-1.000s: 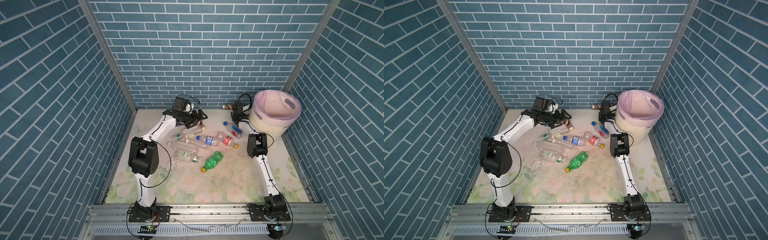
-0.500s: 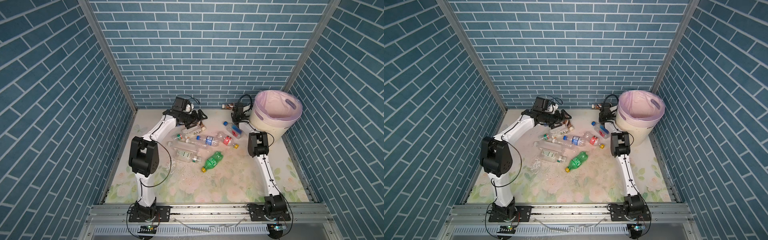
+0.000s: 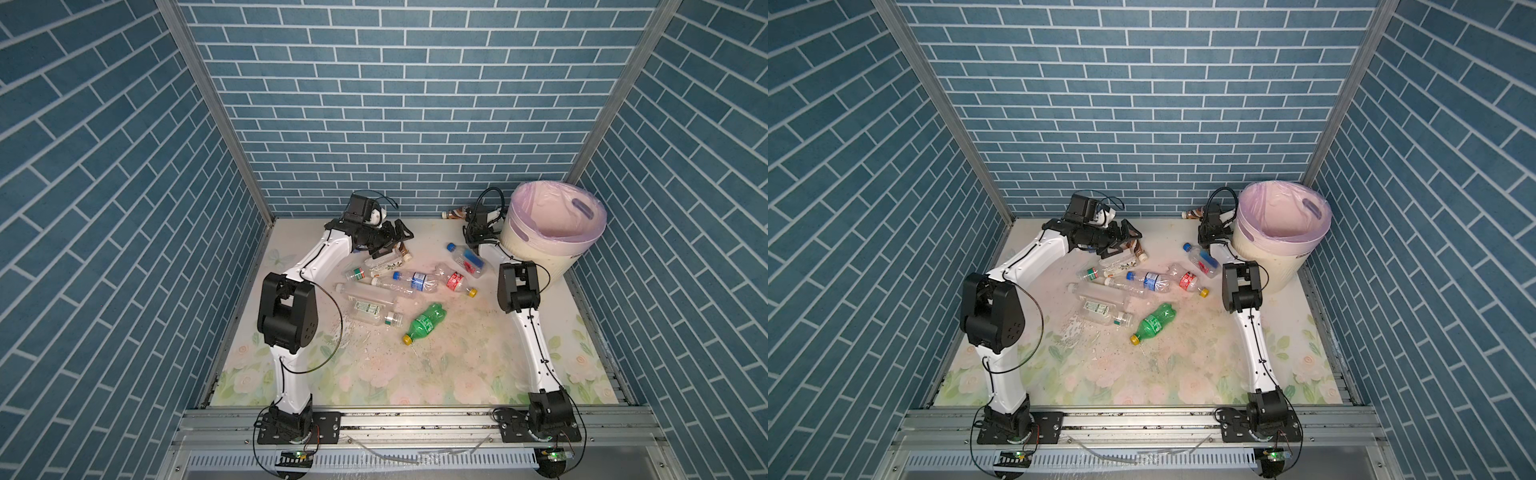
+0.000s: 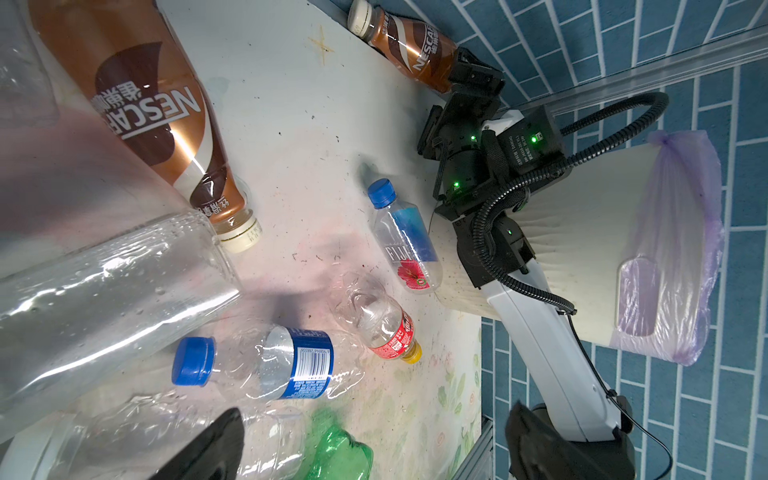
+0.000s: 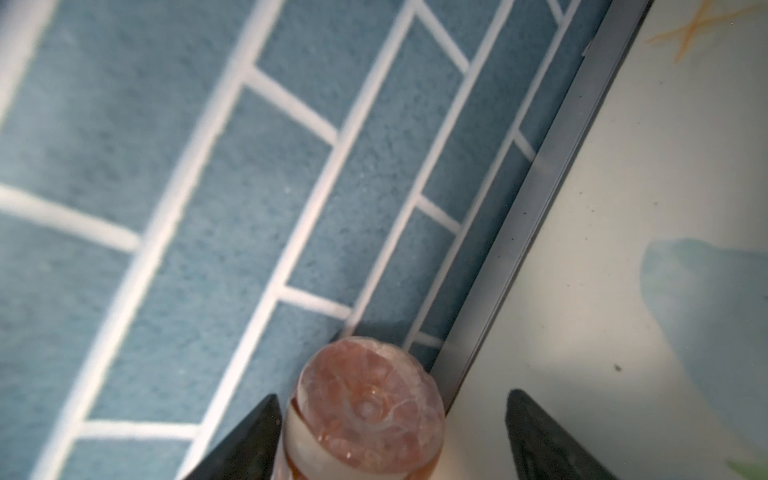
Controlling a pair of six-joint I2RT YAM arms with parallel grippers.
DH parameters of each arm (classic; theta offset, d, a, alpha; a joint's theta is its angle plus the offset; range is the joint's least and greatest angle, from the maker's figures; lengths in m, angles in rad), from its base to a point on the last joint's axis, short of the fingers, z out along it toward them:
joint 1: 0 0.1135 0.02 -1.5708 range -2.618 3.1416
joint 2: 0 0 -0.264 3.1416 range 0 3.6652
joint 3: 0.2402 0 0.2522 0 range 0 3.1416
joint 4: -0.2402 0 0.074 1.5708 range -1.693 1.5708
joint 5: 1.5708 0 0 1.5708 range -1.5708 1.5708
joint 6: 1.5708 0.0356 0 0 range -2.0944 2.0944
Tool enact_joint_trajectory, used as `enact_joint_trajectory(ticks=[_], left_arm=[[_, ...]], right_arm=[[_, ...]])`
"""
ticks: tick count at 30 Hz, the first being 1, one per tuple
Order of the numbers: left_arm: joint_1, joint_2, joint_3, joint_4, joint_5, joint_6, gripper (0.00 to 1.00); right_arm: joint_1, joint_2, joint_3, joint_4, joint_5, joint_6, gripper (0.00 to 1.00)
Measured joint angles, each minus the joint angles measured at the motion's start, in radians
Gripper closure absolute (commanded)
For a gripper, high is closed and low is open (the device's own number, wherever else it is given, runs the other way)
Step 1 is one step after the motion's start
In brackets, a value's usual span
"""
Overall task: Throw the plastic bottles in the bin
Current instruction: 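Close the right gripper around the Nescafe bottle's base against the wall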
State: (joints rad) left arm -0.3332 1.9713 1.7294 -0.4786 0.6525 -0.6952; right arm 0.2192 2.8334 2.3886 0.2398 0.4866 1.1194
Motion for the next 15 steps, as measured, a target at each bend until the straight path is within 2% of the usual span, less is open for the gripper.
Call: enact_joint_trajectory(ticks=[3, 9, 15], left_arm=[[0.003, 0.000, 0.000, -0.003, 0.000, 0.000, 0.01], [0.006, 0.005, 0.005, -0.009, 0.000, 0.000, 0.01], [0.009, 0.006, 0.014, -0.023, 0.001, 0.000, 0.01]], right_arm=[[-0.006, -0.002, 0.000, 0.009, -0.005, -0.011, 0.01], [-0.035, -0.001, 0.010, 0.019, -0.053, -0.022, 0.01], [-0.060, 0.034, 0.101, 0.026, -0.098, -0.026, 0.01]])
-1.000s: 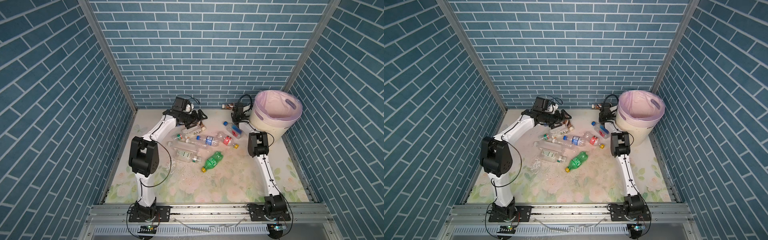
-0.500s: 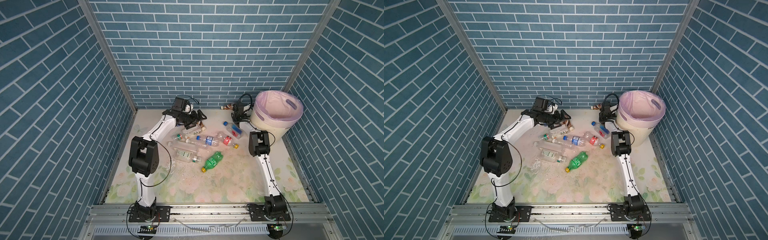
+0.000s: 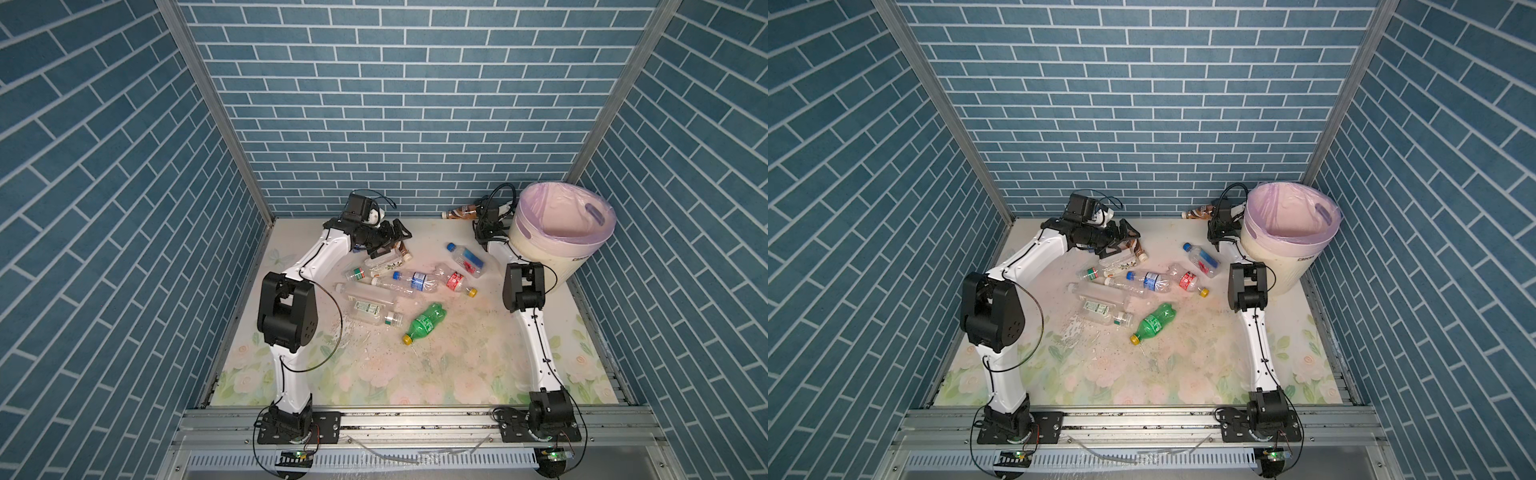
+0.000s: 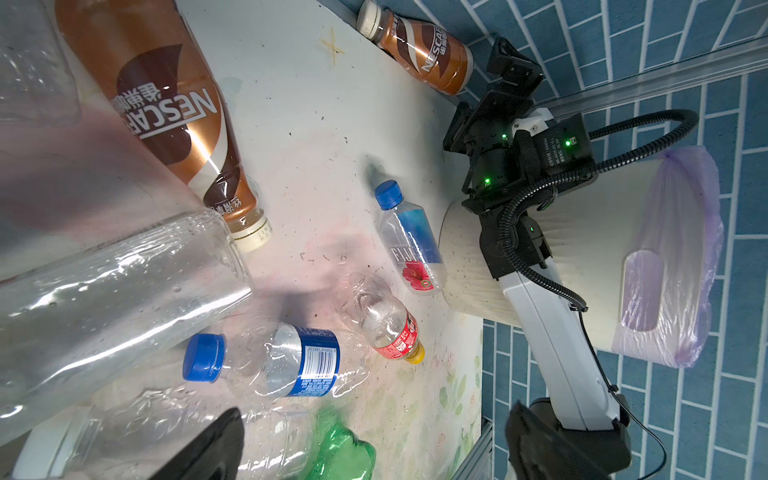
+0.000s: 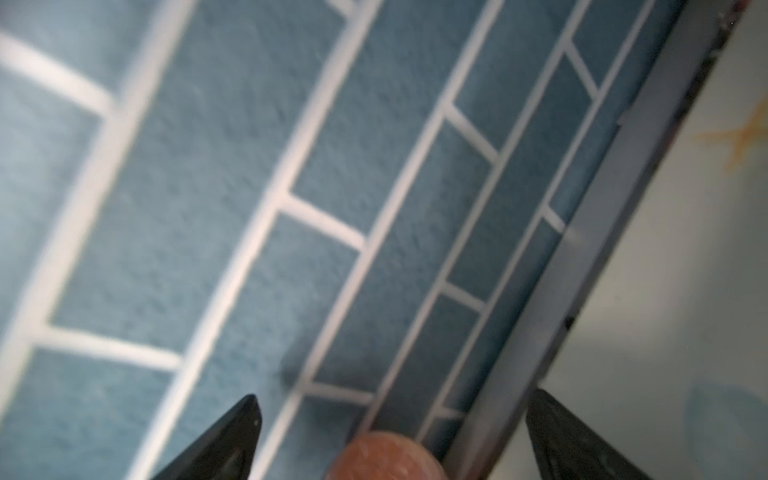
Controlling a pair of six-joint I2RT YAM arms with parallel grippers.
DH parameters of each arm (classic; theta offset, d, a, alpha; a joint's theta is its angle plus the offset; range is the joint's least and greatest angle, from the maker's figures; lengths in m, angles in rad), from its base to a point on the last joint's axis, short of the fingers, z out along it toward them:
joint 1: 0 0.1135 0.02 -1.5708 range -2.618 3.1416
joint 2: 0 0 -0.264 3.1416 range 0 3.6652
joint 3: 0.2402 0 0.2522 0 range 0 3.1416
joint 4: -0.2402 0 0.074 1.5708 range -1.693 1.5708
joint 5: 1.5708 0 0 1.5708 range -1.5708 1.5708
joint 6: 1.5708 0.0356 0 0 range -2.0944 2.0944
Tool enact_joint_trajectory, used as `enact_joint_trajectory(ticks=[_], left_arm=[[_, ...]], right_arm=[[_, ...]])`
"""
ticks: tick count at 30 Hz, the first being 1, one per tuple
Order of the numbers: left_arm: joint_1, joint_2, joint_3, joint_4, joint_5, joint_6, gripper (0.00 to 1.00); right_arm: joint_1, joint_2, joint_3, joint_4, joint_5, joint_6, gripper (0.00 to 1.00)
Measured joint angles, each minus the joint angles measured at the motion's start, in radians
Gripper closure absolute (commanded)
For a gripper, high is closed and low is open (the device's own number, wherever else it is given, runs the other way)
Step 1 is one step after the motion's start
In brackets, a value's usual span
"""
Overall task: Throw the plastic bottles in the bin
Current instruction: 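Close the right gripper around the Nescafe bottle's base against the wall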
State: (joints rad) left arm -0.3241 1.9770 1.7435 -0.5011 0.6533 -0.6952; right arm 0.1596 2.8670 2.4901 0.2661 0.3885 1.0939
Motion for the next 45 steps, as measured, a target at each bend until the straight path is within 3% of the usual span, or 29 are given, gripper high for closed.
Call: enact_joint_trajectory(ticks=[29, 45], left_arm=[[0.006, 0.032, 0.006, -0.011, 0.003, 0.000, 0.01], [0.012, 0.032, 0.006, -0.011, 0.003, 0.000, 0.01]], right_arm=[[0.002, 0.127, 0.179, -0.026, -0.086, 0.053, 0.01], [0.022, 0.137, 0.179, -0.027, -0.128, 0.072, 0.29]])
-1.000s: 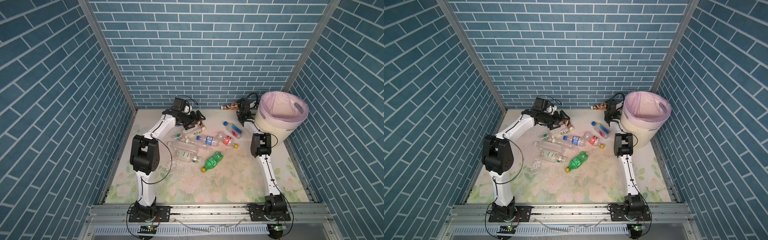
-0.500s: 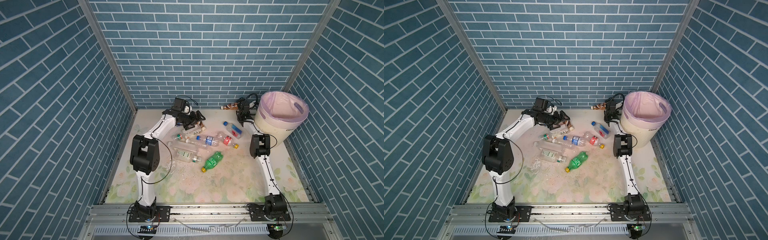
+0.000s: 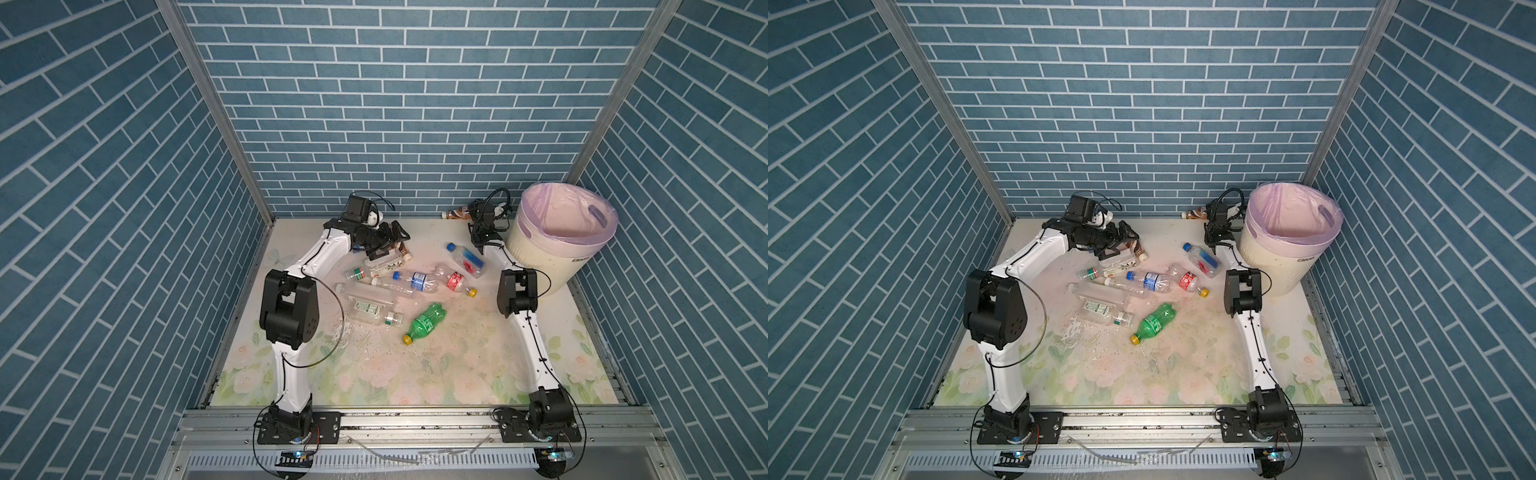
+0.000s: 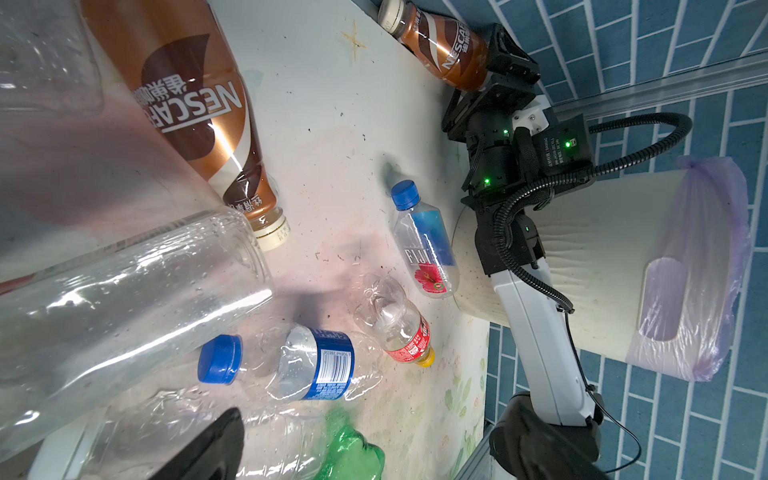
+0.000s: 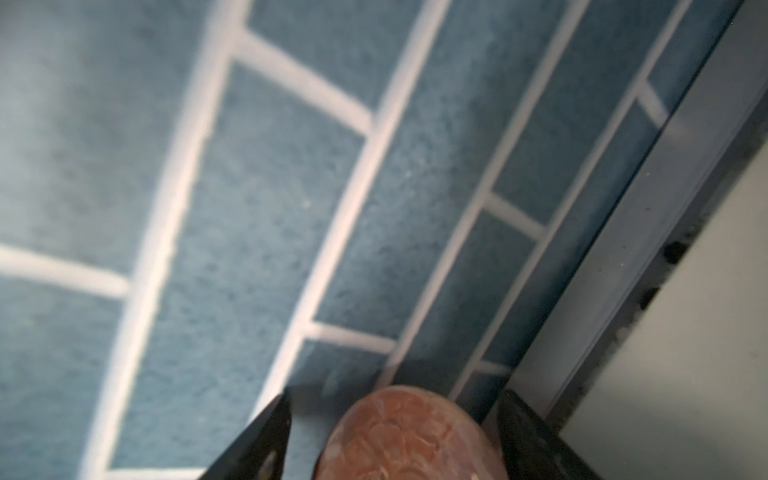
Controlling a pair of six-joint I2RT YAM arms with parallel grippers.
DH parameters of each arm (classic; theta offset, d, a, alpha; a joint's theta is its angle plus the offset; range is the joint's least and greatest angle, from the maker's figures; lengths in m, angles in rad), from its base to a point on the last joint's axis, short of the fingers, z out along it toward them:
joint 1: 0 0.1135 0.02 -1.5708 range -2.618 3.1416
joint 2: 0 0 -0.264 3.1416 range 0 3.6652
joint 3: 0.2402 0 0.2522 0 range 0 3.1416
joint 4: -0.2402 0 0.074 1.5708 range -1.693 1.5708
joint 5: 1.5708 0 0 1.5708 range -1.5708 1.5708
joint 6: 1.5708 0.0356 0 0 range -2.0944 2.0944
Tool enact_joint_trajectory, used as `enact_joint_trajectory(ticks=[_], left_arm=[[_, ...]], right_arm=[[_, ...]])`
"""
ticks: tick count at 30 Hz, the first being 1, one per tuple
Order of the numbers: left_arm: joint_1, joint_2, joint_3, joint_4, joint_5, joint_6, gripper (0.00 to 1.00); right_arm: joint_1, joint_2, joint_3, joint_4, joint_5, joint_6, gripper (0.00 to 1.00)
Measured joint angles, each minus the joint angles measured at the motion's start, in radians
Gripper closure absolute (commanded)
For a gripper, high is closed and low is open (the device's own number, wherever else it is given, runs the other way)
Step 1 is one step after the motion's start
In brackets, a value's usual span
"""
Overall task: Throw the plastic bottles in the bin
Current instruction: 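Close the right gripper around the Nescafe bottle's base against the wall, then lift the Nescafe bottle with the right gripper and swing it over the bin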
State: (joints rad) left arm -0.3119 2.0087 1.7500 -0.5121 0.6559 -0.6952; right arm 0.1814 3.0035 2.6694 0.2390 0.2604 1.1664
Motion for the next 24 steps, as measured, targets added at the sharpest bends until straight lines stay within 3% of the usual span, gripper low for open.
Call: enact_joint_trajectory(ticks=[7, 15, 24], left_arm=[[0.000, 0.000, 0.000, -0.003, 0.000, 0.000, 0.01], [0.000, 0.000, 0.000, -0.006, 0.000, 0.000, 0.01], [0.000, 0.000, 0.000, -0.006, 0.000, 0.000, 0.01]], right_arm=[[0.001, 0.000, 0.000, 0.002, 0.000, 0.003, 0.49], [0.001, 0.000, -0.017, 0.032, -0.007, 0.006, 0.52], [0.003, -0.045, -0.121, 0.103, -0.025, 0.006, 0.63]])
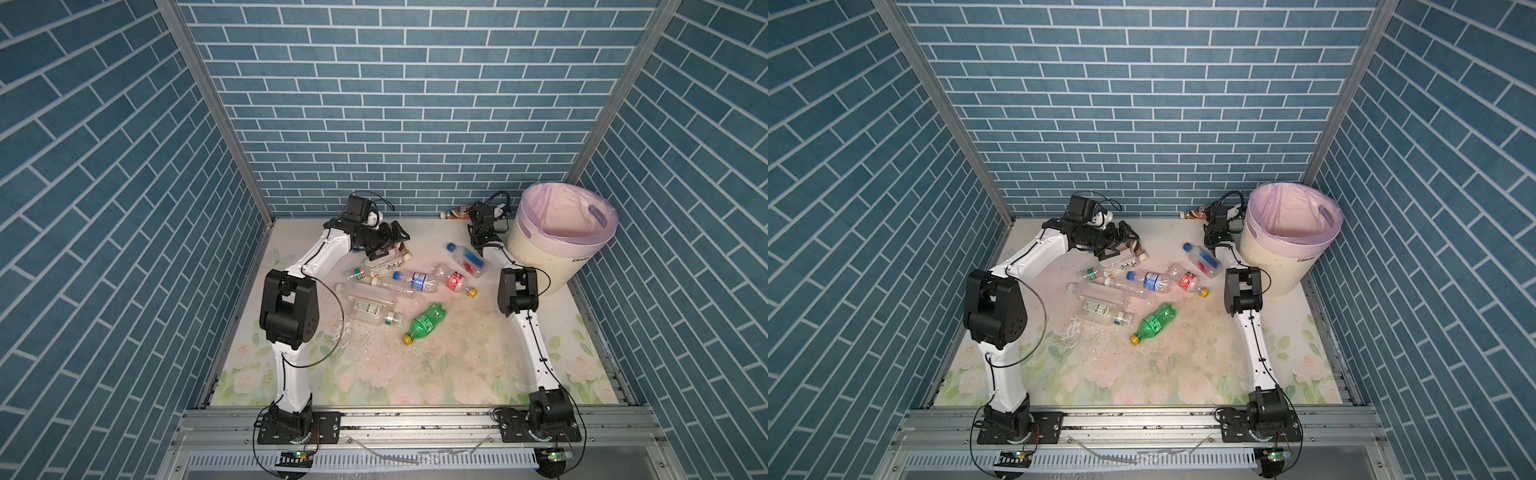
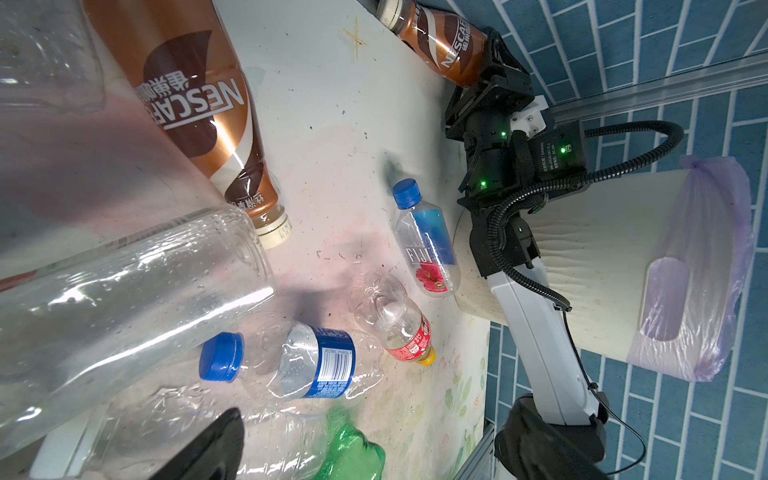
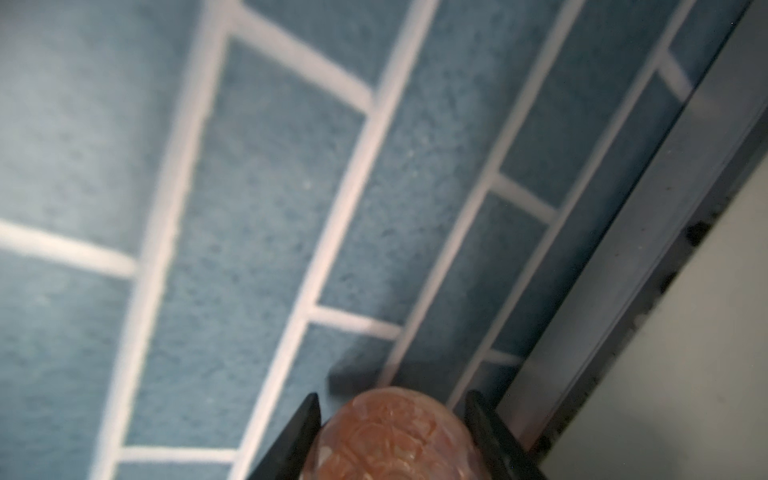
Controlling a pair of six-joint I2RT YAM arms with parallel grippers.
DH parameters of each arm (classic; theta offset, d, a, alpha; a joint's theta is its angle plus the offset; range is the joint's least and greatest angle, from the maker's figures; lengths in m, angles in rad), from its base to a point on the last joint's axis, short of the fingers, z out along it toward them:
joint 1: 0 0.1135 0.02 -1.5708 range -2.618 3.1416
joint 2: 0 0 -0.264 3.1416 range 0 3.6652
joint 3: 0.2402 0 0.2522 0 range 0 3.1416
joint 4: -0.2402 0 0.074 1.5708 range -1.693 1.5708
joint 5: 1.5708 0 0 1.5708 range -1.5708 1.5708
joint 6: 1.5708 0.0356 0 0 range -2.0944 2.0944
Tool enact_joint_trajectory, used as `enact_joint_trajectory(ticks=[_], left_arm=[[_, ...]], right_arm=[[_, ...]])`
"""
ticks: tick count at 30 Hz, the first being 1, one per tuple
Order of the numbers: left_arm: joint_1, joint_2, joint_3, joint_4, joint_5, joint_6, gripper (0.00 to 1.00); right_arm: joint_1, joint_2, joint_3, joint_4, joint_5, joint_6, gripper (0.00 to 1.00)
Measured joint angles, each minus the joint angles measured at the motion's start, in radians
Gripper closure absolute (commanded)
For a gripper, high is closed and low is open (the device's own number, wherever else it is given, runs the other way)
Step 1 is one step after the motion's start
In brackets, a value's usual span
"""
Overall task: Throw the plastic bottles in the bin
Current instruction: 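Lift the Nescafe bottle with the right gripper and swing it over the bin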
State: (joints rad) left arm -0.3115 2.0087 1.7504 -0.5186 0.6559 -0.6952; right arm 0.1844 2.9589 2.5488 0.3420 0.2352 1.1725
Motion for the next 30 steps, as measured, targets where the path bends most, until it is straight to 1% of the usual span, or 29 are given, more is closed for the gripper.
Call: enact_joint_trajectory(ticks=[7, 18, 30], left_arm=[[0.000, 0.000, 0.000, 0.000, 0.000, 0.000, 0.01], [0.000, 0.000, 0.000, 0.001, 0.000, -0.001, 0.01], [0.000, -0.004, -0.003, 0.016, -0.009, -0.005, 0.01]], right_arm=[[0.011, -0.097, -0.155, 0.061, -0.008, -0.010, 0.66], [0.061, -0.251, -0.409, 0.158, -0.024, -0.033, 0.69], [0.126, -0.377, -0.572, 0.156, -0.060, -0.116, 0.72]])
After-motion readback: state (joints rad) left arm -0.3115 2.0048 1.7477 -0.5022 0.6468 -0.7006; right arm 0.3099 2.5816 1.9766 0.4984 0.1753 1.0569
